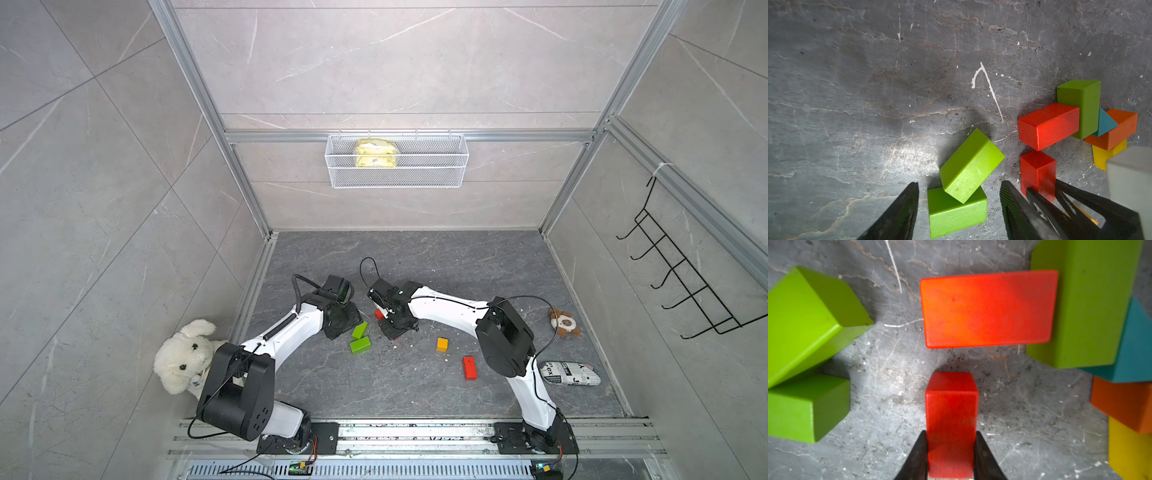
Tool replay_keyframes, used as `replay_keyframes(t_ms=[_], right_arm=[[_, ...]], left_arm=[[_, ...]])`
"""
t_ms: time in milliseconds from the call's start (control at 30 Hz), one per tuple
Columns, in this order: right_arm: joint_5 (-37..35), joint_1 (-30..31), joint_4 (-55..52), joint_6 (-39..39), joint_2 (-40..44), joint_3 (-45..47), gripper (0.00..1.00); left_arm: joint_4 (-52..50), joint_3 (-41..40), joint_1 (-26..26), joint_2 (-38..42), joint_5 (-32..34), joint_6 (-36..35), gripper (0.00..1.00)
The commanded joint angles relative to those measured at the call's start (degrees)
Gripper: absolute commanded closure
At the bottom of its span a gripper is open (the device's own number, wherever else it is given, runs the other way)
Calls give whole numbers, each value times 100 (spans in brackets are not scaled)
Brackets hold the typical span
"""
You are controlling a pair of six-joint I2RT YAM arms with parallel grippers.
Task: Assemble a heart with building blocks
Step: Assemble the building block at the center of the board.
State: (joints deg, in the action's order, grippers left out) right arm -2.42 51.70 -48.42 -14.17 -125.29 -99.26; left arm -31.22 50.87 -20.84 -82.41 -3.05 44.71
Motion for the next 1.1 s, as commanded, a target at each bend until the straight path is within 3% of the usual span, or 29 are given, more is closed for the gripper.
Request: replay_keyframes(t_ms=[0, 600, 767, 1067], right_arm=[[-110, -35, -46, 89, -203, -185, 81], [-59, -126, -151, 141, -536, -555, 79], [-92, -122, -96, 82, -352, -423, 56], [-192, -101, 58, -108, 987, 333, 38]], left_arm=[[-15, 122, 45, -43, 59, -124, 34], [79, 20, 55, -95, 26, -139, 34], [157, -16, 41, -117, -63, -184, 34], [55, -122, -134, -81, -126, -475, 32]])
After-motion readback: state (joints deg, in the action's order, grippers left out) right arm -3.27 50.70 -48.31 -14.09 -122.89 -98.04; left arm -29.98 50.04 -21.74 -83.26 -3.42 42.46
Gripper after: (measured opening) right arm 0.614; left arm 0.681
